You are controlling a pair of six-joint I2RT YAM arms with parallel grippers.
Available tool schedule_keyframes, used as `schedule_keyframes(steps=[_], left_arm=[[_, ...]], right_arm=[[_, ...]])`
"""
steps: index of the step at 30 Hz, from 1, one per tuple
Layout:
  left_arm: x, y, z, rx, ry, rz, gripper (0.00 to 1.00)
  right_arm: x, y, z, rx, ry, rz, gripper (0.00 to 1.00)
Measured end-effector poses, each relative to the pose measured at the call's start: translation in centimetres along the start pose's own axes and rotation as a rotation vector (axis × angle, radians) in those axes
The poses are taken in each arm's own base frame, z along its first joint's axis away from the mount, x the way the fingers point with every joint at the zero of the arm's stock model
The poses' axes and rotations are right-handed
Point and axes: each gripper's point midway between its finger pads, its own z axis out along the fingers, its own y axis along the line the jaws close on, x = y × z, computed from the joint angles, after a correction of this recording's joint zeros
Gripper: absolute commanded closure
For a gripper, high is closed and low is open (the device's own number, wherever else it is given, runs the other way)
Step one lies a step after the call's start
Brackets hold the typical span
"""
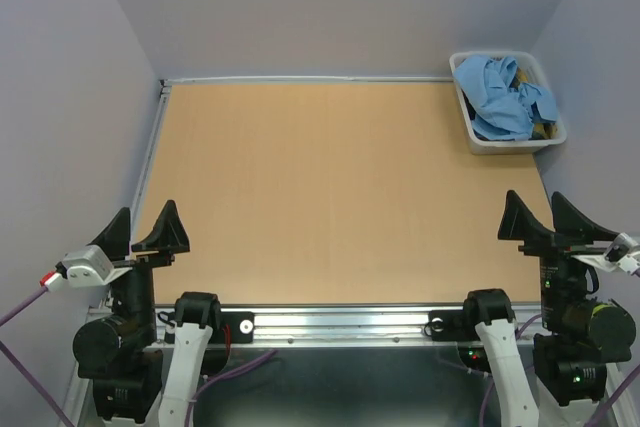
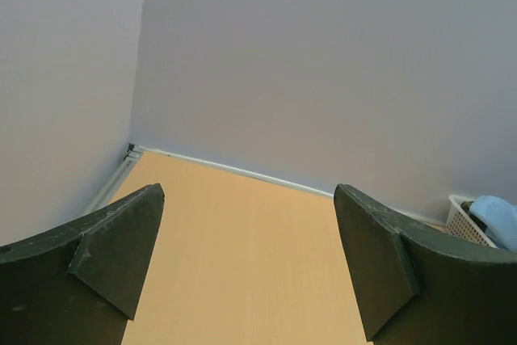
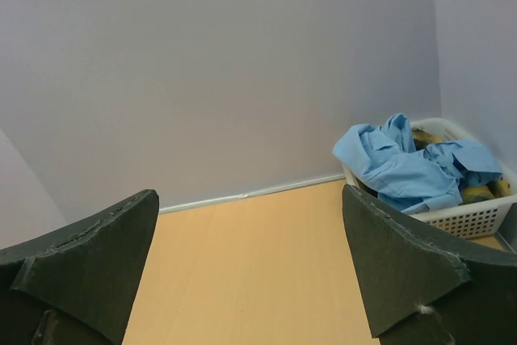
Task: Fold and stack the long sleeve shirts
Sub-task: Grab the shirt from the pile
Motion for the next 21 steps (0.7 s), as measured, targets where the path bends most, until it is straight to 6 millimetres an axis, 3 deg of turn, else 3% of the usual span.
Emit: schedule_keyframes(steps=[9,16,21], left_arm=[[0.4,-0.3,0.2,0.016,0.005,-0.006,0.01],[1.2,-0.5,0.5,0.018,0.019,-0.069,0.01],[1.1,-1.0,1.5,0.018,0.016,-0.14,0.01]], right_arm=[[1.1,-0.7,0.3,0.036,0.02,0.028,0.0],[4.2,-2.3,1.1,0.114,0.087,0.065,0.0],[7.2,-3.0,3.3,0.16,0.208,0.064,0.0]])
